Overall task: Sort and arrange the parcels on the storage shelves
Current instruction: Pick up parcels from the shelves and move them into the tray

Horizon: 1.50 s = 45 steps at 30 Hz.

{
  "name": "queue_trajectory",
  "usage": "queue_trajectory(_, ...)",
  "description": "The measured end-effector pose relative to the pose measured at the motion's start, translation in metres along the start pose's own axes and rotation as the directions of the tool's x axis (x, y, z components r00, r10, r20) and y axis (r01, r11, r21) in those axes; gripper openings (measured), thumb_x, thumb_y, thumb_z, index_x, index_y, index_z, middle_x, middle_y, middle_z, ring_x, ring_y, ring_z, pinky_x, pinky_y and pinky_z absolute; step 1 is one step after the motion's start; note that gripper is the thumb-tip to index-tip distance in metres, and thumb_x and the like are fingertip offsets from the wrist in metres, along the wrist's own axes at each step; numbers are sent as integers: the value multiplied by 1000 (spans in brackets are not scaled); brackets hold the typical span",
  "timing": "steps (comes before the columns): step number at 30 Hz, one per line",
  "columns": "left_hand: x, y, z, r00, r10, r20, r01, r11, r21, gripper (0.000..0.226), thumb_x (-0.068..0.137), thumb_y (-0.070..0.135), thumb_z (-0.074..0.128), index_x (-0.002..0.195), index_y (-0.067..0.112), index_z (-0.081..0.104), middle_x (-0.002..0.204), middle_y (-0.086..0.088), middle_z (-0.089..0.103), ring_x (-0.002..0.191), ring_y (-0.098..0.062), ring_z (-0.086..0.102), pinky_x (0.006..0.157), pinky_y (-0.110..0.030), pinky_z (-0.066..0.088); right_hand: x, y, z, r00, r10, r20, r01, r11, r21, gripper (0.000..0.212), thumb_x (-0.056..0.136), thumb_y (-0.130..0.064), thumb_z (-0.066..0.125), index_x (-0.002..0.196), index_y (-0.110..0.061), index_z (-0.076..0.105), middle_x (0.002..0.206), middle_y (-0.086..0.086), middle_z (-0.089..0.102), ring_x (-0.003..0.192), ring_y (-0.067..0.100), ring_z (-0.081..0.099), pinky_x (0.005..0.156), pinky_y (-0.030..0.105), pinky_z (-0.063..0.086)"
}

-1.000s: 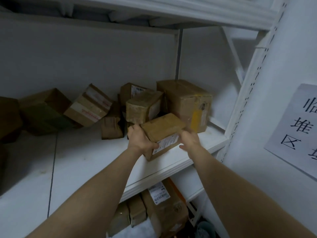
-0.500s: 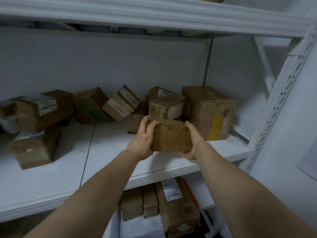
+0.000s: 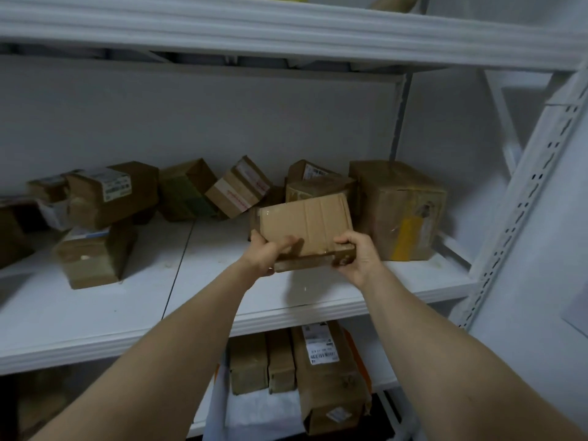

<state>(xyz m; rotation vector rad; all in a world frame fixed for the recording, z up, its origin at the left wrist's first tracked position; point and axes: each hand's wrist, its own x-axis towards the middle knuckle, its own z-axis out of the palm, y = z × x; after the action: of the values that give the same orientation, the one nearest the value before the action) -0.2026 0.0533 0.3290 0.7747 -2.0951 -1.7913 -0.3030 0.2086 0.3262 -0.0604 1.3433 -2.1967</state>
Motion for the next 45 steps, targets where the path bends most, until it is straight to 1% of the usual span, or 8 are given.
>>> queue_trajectory(6,-16,-1,-9,999,-51,10,52,981,-186,68,79,26,73,135,26,34,121,-4,48,110,-25,49,95,-48,48,-24,-3,-4,999,-5,39,8,998,-68,26,80,8,41,65,-10,51,54,-1,58,60,16,50,58,25,38)
queue_trajectory(18,-62,-8,-30,992,-67,104,80,989,-124,97,71,-14,68,139,34,17,122,-3,43,117,-30,42,84,-52,50,-37,21,-9,995,79,-56,-90,972,-217,35,63,6,40,90,-11,52,102,11,54,94,31,53,80,42,48)
queue_trajectory(21,-69,-10,-26,1000,24,11,-24,1000,7,108,62,-8,79,140,30,14,129,-6,40,118,-29,43,90,-49,50,-44,20,-10,985,84,-149,-132,926,-353,17,85,-9,57,101,-13,54,113,10,48,103,25,52,85,40,51)
queue_trajectory(25,-74,-14,-27,964,247,-97,-219,946,239,121,33,35,87,132,32,18,134,-2,33,125,-24,38,105,-43,41,-63,22,-4,985,157,-66,-164,980,-117,50,88,-37,64,122,-9,43,104,20,60,88,30,64,65,36,55)
queue_trajectory(29,-94,-22,-34,792,607,69,-435,481,761,97,63,20,81,138,22,20,139,-7,26,133,-26,21,104,-45,39,-88,29,11,978,207,22,-203,972,-118,85,72,-56,75,137,-16,37,128,22,53,107,34,60,83,45,53)
queue_trajectory(35,-123,-39,-54,504,734,454,-567,-115,816,98,54,25,85,133,18,27,136,-16,30,130,-37,28,100,-54,42,-129,56,30,947,321,1,-314,928,-201,86,58,-53,84,129,-20,49,119,17,59,107,38,57,84,53,53)
queue_trajectory(40,-159,-60,-82,678,409,611,-609,-152,778,85,78,31,65,145,23,15,153,-11,12,141,-29,17,112,-38,31,-161,81,24,947,294,-129,-320,896,-309,62,69,-33,78,124,-19,54,115,15,60,106,33,55,79,45,50)
queue_trajectory(45,-180,-95,-96,845,180,503,-519,58,853,37,91,34,51,125,19,48,128,-7,54,111,-28,55,84,-35,49,-188,116,36,957,239,-162,-282,652,-704,60,73,-14,75,126,-32,53,114,9,63,95,28,58,64,34,47)
